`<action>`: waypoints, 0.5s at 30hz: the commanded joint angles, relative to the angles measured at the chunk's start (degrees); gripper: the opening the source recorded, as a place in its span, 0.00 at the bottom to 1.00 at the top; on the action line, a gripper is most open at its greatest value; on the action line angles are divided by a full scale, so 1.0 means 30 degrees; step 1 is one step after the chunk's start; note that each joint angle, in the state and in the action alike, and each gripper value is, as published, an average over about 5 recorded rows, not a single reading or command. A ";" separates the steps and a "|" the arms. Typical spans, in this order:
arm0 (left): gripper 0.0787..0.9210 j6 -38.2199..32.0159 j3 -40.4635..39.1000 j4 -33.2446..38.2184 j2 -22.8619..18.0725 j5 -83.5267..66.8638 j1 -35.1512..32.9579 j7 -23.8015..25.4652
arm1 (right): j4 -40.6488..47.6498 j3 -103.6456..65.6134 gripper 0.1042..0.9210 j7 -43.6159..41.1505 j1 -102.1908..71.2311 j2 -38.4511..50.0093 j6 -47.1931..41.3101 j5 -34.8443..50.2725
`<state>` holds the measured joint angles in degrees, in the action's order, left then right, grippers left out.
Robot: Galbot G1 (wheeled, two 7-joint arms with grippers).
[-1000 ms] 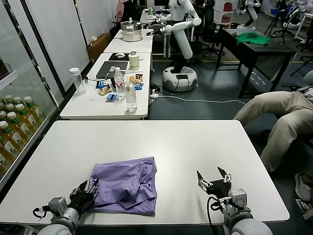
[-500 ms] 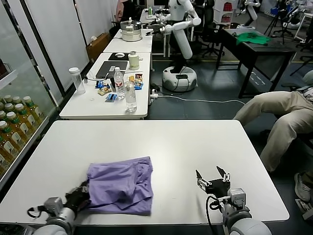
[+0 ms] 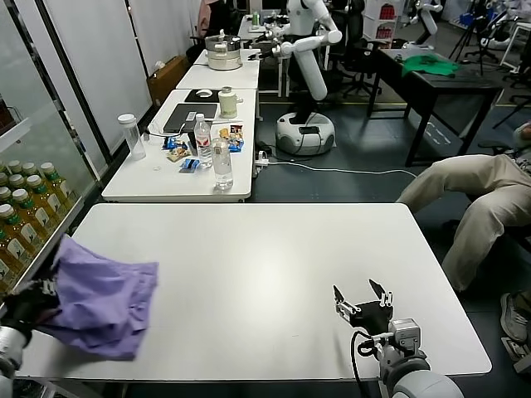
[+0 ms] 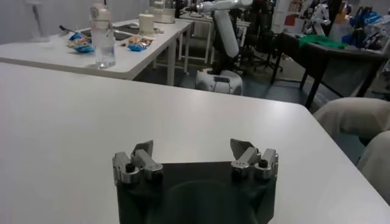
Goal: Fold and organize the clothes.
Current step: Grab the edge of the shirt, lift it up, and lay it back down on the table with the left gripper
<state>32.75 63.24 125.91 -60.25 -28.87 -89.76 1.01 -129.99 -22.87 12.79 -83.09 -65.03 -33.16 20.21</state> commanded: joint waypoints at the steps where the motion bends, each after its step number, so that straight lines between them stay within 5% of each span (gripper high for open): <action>1: 0.01 0.0266 -0.2089 0.3483 -0.0036 -0.0527 -0.0095 0.0882 | -0.0106 -0.0233 0.88 0.0005 -0.0164 0.0018 0.0006 -0.0009; 9: 0.01 0.0172 -1.4537 0.4412 -0.5557 0.2950 0.0374 -0.0503 | 0.0025 -0.0063 0.88 0.0033 -0.0254 -0.0017 0.0001 -0.0199; 15: 0.01 -0.1593 -1.8134 0.1619 -0.8298 0.4692 0.2226 -0.0492 | 0.0051 0.0144 0.88 0.0059 -0.0252 -0.0037 -0.0001 -0.0368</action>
<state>32.74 38.82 134.66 -69.73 -24.30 -88.46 0.58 -129.86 -22.63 12.91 -83.76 -65.14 -33.16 19.41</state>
